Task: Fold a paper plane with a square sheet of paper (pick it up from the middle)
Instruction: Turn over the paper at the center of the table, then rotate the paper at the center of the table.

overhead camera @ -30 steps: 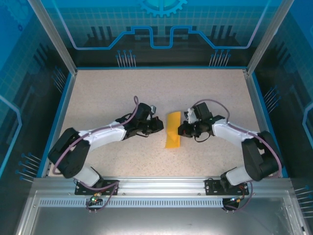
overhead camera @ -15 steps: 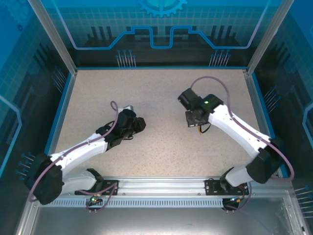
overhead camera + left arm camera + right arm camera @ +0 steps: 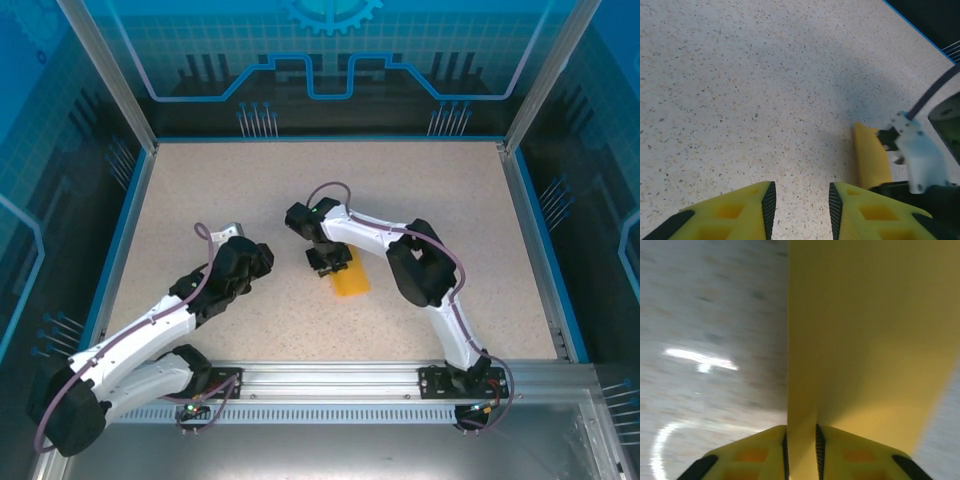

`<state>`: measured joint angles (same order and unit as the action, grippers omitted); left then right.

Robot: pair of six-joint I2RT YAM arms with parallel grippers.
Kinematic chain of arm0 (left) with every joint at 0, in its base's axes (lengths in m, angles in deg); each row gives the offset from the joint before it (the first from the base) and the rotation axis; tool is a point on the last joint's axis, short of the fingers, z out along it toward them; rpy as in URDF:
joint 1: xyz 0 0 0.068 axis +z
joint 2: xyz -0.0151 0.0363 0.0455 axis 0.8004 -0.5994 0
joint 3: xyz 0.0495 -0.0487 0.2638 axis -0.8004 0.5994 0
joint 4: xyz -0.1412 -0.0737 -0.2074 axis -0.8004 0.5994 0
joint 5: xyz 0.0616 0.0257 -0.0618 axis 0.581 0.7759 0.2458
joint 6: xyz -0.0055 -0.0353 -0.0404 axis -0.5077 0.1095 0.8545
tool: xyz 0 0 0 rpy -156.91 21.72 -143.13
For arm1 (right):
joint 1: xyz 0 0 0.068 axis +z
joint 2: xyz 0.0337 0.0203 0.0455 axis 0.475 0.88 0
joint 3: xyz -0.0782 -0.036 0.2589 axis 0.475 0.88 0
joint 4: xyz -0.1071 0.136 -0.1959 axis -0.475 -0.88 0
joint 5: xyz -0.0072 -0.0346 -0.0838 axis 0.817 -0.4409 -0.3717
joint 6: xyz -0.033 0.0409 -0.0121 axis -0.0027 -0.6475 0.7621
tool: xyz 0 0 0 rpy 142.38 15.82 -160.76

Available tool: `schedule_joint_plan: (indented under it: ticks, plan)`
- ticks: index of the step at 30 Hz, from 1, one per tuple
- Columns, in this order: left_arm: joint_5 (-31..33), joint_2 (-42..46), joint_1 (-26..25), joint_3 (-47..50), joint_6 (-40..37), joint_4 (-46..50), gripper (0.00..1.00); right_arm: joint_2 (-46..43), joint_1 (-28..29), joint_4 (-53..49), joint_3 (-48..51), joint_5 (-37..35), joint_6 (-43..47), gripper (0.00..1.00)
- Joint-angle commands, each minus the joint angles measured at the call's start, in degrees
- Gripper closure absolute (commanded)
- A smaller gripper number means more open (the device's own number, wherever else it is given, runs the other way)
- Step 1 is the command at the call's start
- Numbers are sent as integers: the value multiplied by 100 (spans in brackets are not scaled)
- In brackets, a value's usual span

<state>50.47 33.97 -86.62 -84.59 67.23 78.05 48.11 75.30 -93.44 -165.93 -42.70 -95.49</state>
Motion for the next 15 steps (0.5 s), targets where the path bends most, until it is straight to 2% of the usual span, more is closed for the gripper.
schedule_joint_plan:
  ticks: [1, 5, 10, 15]
  plan:
    - [75, 65, 58, -16, -126, 192, 63, -683, -80, 1146, 176, 1611, 131, 54]
    - [-149, -143, 66, -63, -186, 11, 62, -1789, -525, 2253, 1475, 2207, 65, 51]
    - [-734, -697, 69, -267, -288, -261, 62, -2783, -1314, 3865, 3490, 3061, -154, 70]
    - [-1545, -1507, 75, -638, -394, -529, 61, -2785, -1528, 4536, 4116, 3598, -163, 76]
